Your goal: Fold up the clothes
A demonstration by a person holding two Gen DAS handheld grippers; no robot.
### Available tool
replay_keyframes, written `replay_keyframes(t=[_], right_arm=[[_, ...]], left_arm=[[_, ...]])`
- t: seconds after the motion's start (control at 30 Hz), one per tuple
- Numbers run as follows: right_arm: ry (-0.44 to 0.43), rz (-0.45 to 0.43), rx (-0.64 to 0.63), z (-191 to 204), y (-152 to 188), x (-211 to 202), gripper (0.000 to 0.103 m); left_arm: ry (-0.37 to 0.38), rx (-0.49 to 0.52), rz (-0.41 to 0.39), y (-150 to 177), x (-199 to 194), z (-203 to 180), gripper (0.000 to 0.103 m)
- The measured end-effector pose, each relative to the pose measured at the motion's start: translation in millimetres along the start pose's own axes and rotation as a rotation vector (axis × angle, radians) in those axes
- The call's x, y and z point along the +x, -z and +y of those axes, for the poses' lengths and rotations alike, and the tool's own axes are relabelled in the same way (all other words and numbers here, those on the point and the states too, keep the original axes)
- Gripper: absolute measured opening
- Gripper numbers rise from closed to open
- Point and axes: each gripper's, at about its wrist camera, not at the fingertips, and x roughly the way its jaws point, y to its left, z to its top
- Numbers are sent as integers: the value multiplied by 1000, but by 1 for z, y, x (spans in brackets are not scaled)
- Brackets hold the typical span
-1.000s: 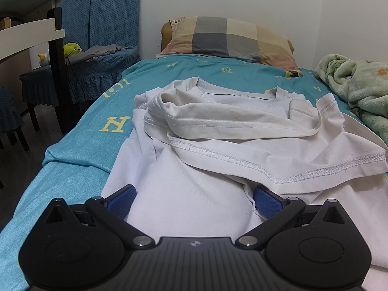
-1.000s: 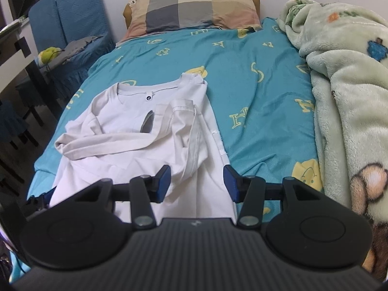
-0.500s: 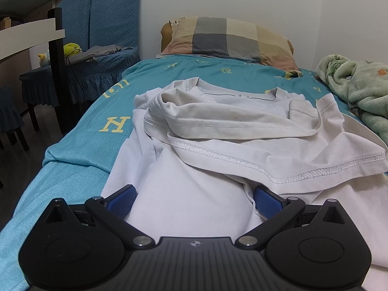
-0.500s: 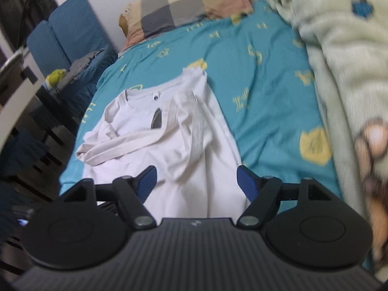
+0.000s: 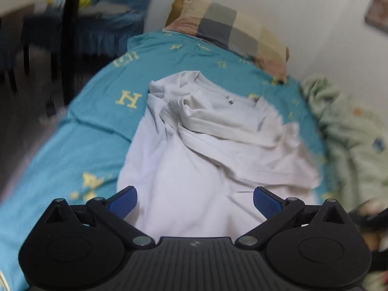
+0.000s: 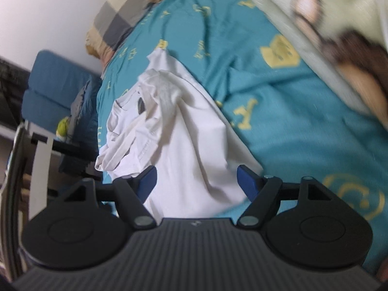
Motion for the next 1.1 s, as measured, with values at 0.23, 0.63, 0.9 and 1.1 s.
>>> replay_keyframes(t=[0.23,0.63,0.9,1.1], right_arm=[[-21,74,154,-22,9,14,76],[-30,77,208,-24,12,47,29],[-69,-22,131,-10,3,32,7],[-106,-74,96,-3,-2,22,6]], left_arm=[[94,-409,127,14,4,63,103],[235,-644,197,35,9,85,100],[270,-631,175,33,25,80,80],[243,-671,153,35,20,86,18]])
